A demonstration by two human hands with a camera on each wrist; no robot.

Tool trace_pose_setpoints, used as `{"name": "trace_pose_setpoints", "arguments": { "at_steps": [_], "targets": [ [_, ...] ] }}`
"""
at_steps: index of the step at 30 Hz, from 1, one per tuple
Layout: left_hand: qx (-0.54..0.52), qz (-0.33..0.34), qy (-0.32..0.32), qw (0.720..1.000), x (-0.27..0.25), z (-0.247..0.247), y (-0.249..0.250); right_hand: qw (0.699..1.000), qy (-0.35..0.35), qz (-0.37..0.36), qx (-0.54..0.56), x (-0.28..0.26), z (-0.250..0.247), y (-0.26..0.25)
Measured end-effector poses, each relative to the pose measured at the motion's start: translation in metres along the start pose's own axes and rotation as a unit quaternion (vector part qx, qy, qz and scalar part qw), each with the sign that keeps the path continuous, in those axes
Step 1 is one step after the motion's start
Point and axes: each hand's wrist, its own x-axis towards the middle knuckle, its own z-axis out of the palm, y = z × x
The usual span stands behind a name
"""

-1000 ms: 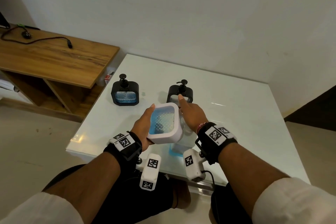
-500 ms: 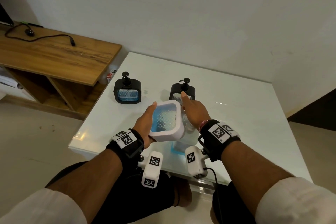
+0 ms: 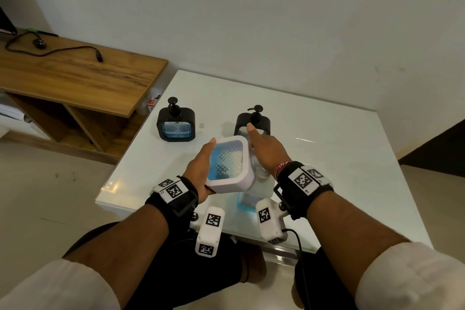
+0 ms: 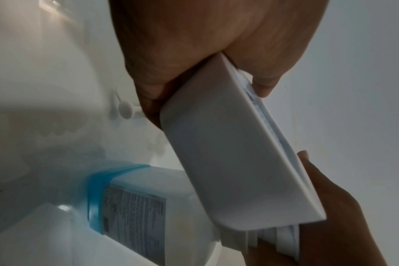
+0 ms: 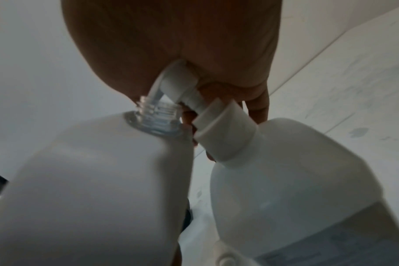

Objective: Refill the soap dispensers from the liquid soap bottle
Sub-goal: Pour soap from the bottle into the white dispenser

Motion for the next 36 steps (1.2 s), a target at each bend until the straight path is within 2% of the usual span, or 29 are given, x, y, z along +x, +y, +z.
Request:
{"name": "trace_pose_setpoints", "arguments": {
  "at_steps": [7, 15, 21, 26, 30, 36],
  "targets": [
    [0.015, -0.005, -0.007, 1.0, 0.006, -0.002, -0.001, 0.999, -0.025, 0.028, 0.007, -0.003, -0.006, 0.001],
    [0.014, 0.003, 0.004, 1.0, 0.001, -0.002, -0.002, 1.0, -0.027, 0.0, -0.001, -0.007, -0.002, -0.001],
    [0.01, -0.006, -0.005, 1.0, 0.002, 0.0, -0.001, 1.0, -0.01, 0.018, -0.017, -0.005, -0.004, 0.001],
    [0.021, 0.0, 0.017, 1.0, -0.004, 0.004, -0.002, 1.0, -0.012, 0.004, -0.019, -0.006, -0.005, 0.003],
    [0.011, -0.004, 0.007, 1.0, -0.004, 0.001, -0.002, 0.999, -0.014, -0.018, -0.025, -0.007, -0.003, 0.0],
    [0.016, -0.001, 0.007, 1.0, -0.003, 0.003, 0.0, 1.0, 0.01, -0.003, -0.024, 0.0, -0.002, 0.003]
  ]
}}
